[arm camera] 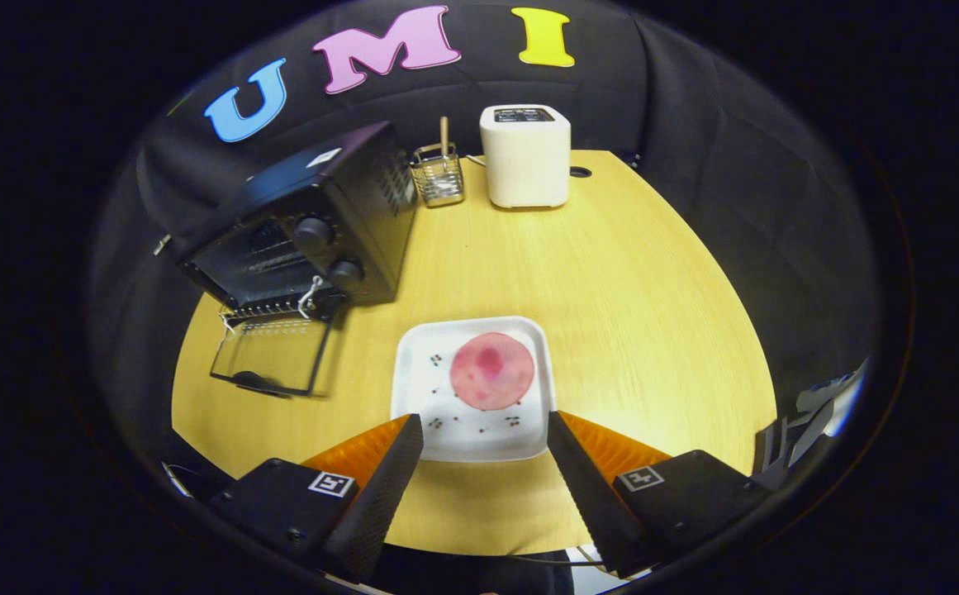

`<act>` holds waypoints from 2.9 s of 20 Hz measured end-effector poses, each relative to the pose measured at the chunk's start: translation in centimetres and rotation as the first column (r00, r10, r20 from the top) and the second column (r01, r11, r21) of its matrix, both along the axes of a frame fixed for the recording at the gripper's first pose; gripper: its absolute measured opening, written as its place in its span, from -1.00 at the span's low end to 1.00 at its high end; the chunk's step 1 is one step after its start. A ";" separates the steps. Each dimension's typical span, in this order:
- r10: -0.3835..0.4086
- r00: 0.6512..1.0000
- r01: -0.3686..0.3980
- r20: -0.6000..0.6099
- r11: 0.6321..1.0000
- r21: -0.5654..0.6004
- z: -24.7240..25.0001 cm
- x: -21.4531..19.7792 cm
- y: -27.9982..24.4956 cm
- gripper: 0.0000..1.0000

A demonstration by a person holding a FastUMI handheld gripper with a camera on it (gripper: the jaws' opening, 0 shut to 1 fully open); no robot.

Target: Open the toaster oven, put the food inside, and close the toaster oven door.

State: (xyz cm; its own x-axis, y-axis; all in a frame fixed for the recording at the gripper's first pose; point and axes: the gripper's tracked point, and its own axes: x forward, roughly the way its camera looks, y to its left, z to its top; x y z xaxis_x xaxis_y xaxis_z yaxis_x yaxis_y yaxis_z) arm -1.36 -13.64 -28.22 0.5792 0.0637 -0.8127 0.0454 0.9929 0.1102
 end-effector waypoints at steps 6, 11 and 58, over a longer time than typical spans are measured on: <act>0.046 0.996 -0.047 -0.071 0.999 -0.005 -3.5 0.9 -2.1 0.99; 0.078 0.991 -0.081 -0.113 0.997 -0.015 -6.0 1.4 -2.3 0.78; -0.457 0.888 0.372 -0.045 0.659 0.653 5.2 -6.3 5.5 -0.90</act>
State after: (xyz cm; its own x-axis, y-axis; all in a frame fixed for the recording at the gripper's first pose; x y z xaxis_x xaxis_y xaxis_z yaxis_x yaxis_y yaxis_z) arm -7.70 -8.15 -22.98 0.7569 0.2626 -0.5985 0.3802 0.5680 0.7300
